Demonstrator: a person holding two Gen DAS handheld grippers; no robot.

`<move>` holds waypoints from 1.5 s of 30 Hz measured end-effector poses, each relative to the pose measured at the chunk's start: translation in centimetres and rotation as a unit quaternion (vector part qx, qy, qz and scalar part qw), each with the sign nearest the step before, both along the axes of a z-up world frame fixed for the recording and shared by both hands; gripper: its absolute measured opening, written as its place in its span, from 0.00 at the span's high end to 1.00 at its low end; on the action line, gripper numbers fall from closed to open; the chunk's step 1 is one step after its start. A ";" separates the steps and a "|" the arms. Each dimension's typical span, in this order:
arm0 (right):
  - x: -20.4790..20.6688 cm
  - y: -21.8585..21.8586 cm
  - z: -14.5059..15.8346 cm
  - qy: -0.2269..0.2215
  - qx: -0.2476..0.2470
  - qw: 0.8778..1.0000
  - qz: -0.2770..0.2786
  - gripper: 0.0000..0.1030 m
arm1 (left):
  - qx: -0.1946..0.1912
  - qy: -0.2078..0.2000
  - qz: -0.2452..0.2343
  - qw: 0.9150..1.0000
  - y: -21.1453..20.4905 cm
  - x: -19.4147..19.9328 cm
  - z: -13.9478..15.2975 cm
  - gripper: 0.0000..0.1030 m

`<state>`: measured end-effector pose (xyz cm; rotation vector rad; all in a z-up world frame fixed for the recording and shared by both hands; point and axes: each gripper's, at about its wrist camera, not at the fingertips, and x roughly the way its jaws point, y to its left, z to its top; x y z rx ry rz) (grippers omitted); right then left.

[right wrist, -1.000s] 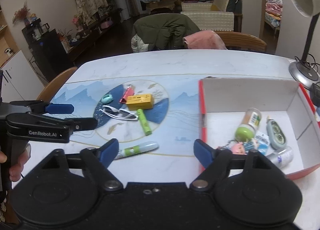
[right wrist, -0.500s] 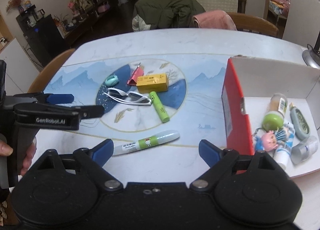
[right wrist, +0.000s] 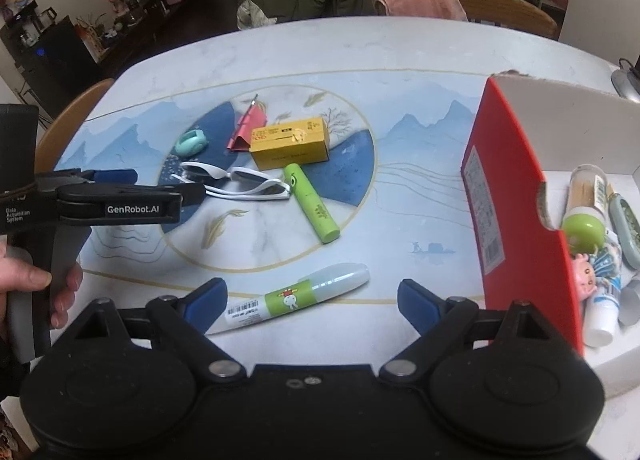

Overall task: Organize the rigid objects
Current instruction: 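Withdraw both tools from the box back over the mat, then grasp the white sunglasses with the left tool while the right tool grasps the green marker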

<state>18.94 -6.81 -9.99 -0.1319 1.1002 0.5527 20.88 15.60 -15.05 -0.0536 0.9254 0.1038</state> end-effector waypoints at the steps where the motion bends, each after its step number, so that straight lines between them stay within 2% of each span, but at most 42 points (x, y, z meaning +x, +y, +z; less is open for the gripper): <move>1: 0.2 0.2 -0.2 0.002 0.000 1.000 0.001 0.11 | 0.006 0.001 -0.007 1.000 -0.1 0.3 -0.1 0.02; 6: 0.8 0.9 -1.1 0.014 -0.007 1.000 0.007 0.11 | 0.009 0.003 -0.055 0.998 -0.2 1.1 -0.6 0.02; 8: 1.0 1.2 -1.4 0.019 -0.008 1.000 0.009 0.12 | 0.014 -0.002 -0.059 0.998 0.0 1.3 -0.7 0.02; 14: 1.4 1.5 -2.1 0.028 -0.007 1.000 0.008 0.14 | -0.020 -0.021 0.006 1.000 1.0 0.8 -1.0 0.02; 18: 1.7 1.6 -2.5 0.035 -0.006 0.999 0.005 0.15 | -0.020 -0.032 0.034 0.999 0.4 0.5 -1.4 0.02; 24: 1.5 1.9 -3.1 0.040 -0.013 0.999 -0.001 0.19 | -0.026 -0.058 0.059 0.996 -0.1 0.5 -1.4 0.03; 28: 1.6 1.8 -3.8 0.056 -0.018 0.998 -0.034 0.24 | -0.032 -0.059 0.067 0.996 -0.2 0.7 -1.6 0.12; 31: 1.6 1.9 -4.3 0.065 -0.019 0.997 -0.046 0.26 | -0.035 -0.062 0.071 0.995 -0.4 0.7 -1.7 0.13; 33: 1.5 2.1 -4.3 0.064 -0.021 0.997 -0.048 0.29 | -0.035 -0.062 0.070 0.995 -0.6 0.7 -1.8 0.21; 37: 1.3 2.4 -4.2 0.057 -0.021 0.997 -0.043 0.38 | -0.039 -0.066 0.074 0.994 -0.6 0.7 -2.0 0.23; 38: 1.2 2.5 -4.2 0.055 -0.022 0.997 -0.041 0.41 | -0.041 -0.068 0.074 0.994 -0.7 0.7 -2.0 0.30; 41: 0.8 2.8 -4.2 0.046 -0.033 0.998 -0.029 0.51 | -0.050 -0.071 0.066 0.994 -0.9 0.6 -1.8 0.42; 42: 0.8 2.8 -4.1 0.047 -0.031 0.998 -0.026 0.57 | -0.053 -0.072 0.065 0.994 -0.9 0.5 -1.8 0.44; 45: 0.7 2.5 -4.1 0.050 -0.022 0.998 -0.023 0.65 | -0.054 -0.074 0.065 0.994 -0.9 0.4 -1.8 0.44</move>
